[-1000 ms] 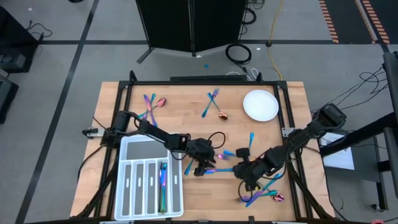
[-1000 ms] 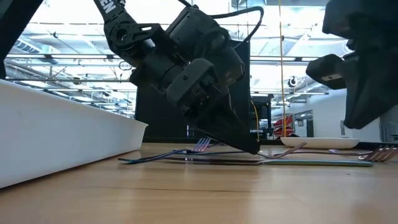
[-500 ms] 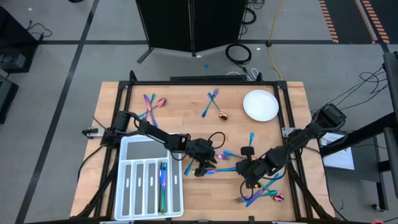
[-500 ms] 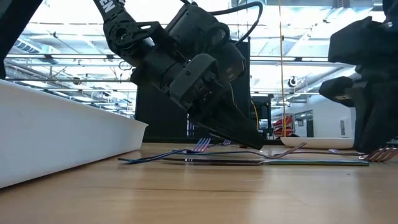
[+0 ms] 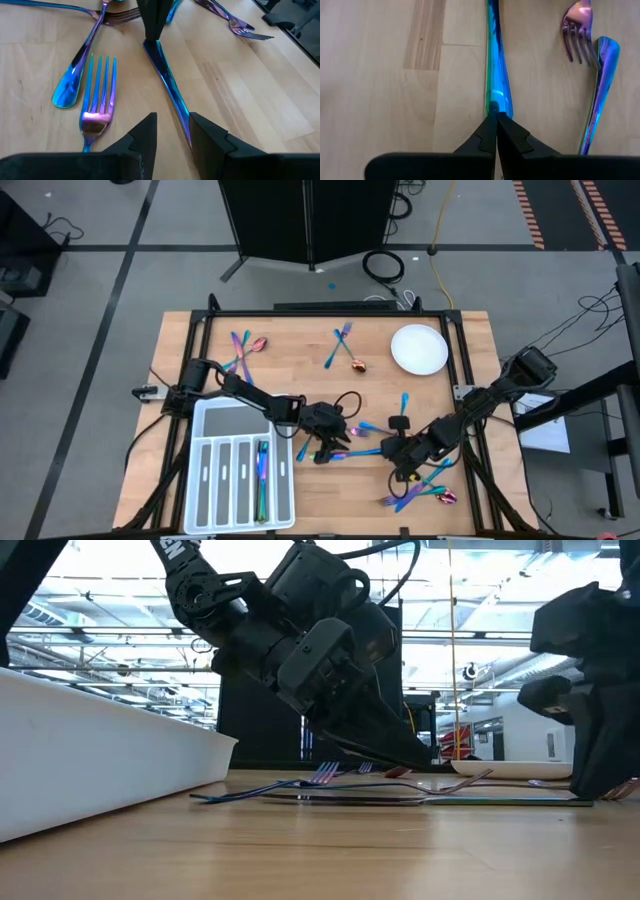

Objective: Sort silverware
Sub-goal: Put the bottom left iridescent knife into the cutlery tray

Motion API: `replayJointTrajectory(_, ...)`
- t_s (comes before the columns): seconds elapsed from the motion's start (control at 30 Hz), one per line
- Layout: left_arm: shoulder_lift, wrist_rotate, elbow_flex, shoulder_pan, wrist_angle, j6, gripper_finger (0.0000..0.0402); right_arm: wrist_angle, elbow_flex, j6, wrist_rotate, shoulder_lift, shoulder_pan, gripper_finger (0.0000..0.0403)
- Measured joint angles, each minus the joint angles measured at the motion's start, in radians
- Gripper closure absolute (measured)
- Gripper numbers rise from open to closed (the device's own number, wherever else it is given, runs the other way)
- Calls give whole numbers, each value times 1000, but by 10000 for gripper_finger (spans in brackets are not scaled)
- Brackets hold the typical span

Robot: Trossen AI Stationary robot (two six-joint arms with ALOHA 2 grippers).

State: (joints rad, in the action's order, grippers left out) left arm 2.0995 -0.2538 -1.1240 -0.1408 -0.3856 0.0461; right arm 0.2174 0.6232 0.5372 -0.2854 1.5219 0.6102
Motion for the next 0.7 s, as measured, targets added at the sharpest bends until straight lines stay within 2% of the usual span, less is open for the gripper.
replayJointTrajectory(0.33, 0, 0, 0, -8, 1, 0, 278, -15, -28, 53, 16, -4, 3, 403)
replayJointTrajectory(0.47, 0, 12, 0, -17, 1, 1, 248, -13, -29, 66, 31, -3, 3, 403)
replayJointTrajectory(0.7, 2, 134, -1, -45, -26, 0, 190, -11, -30, 64, 50, -2, 3, 403)
